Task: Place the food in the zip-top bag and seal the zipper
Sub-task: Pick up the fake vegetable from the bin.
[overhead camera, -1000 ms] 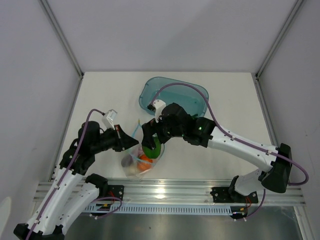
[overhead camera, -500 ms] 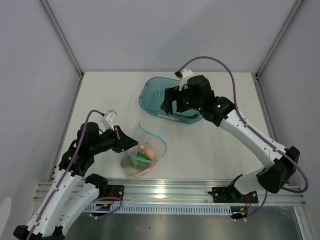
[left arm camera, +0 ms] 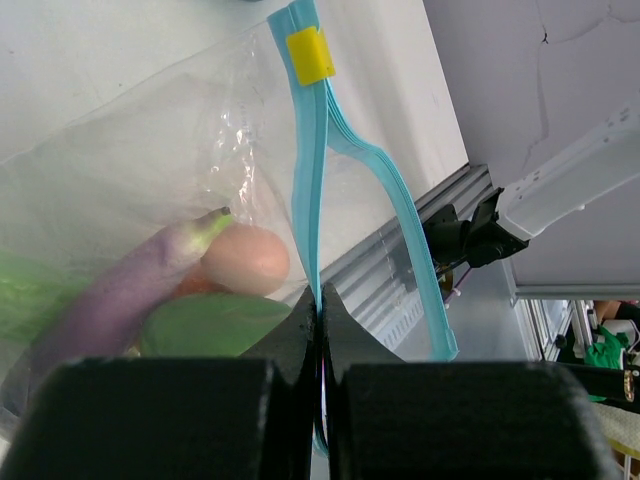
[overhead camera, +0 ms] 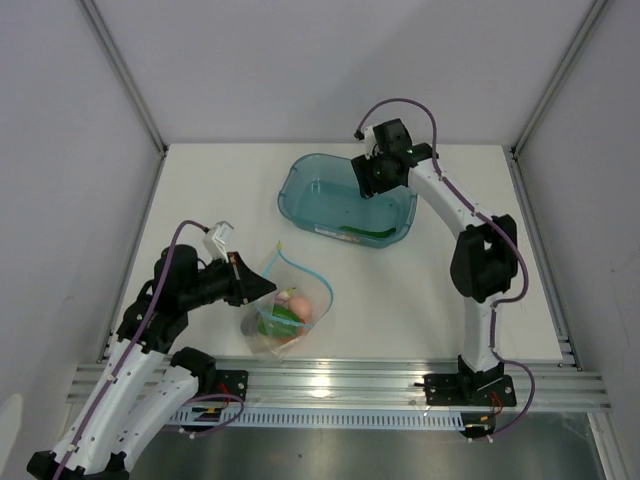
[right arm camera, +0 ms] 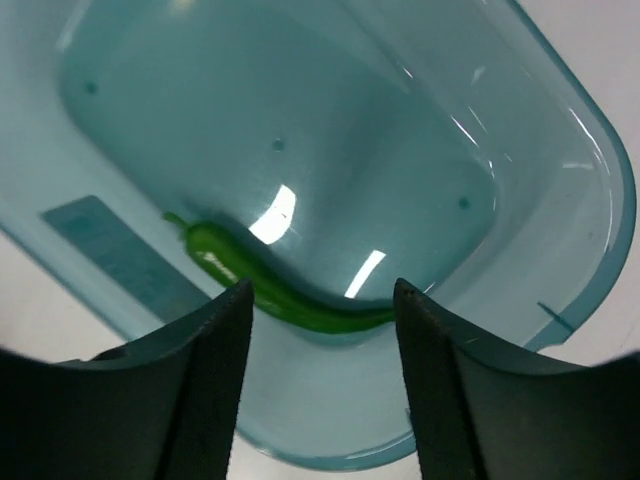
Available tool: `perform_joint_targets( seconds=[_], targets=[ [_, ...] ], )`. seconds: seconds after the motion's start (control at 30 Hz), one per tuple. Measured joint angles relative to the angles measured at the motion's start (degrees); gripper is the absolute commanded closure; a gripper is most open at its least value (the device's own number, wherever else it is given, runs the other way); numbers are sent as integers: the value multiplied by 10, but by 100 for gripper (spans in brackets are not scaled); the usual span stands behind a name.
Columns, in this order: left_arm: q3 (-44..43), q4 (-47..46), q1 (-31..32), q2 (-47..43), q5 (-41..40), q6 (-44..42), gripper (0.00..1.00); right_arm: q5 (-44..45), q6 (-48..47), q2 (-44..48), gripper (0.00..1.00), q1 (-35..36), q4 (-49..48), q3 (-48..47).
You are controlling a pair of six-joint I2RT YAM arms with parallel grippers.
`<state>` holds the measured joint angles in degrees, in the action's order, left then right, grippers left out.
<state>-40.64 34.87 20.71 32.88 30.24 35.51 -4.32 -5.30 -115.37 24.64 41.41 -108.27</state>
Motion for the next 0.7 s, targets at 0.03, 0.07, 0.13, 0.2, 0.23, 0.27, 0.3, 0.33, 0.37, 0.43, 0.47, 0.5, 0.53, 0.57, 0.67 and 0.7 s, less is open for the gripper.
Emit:
perform_joint_targets(
  seconds=[0.03,0.07,0.13,0.2,0.23,0.27,0.3,0.33,0.37,0.43,0.47,0.5,0.53,0.57,0.67,0.7],
  targets=[
    [0,0,0,0,0,0,99,-2,-15,-22,44,-4,15,-17],
    [0,0,0,0,0,0,99,-4,-31,-42,45,-8,28,-34],
    [0,0,0,0,0,0,99,-9,-59,-77,46,-16,59,-73],
    [0,0,0,0,0,0,100,-17,-81,-98,46,-23,79,-103],
    [0,0,0,0,0,0,99,-24,-93,-105,46,-26,90,-116],
    [0,0,0,0,0,-1,99,-33,-105,-110,48,-29,101,-125],
    [0,0,0,0,0,-1,99,-42,-119,-113,48,-32,112,-131],
    [0,0,0,0,0,-1,99,-52,-132,-114,48,-35,123,-134],
    [0,0,0,1,0,-1,99,-63,-145,-114,50,-37,134,-137],
    [0,0,0,4,1,-1,100,-84,-166,-116,52,-41,155,-136],
    [0,0,0,6,2,0,99,-97,-177,-117,53,-42,163,-135],
    [0,0,0,8,2,0,99,-110,-186,-118,53,-43,172,-134],
    [0,0,0,10,3,0,99,-124,-193,-120,53,-43,178,-132],
    [0,-1,0,13,4,0,99,-137,-200,-122,53,-42,182,-130],
    [0,-1,0,17,5,0,99,-166,-214,-135,53,-39,191,-125],
    [0,-1,0,17,5,0,100,-170,-215,-138,54,-37,191,-124]
  ],
)
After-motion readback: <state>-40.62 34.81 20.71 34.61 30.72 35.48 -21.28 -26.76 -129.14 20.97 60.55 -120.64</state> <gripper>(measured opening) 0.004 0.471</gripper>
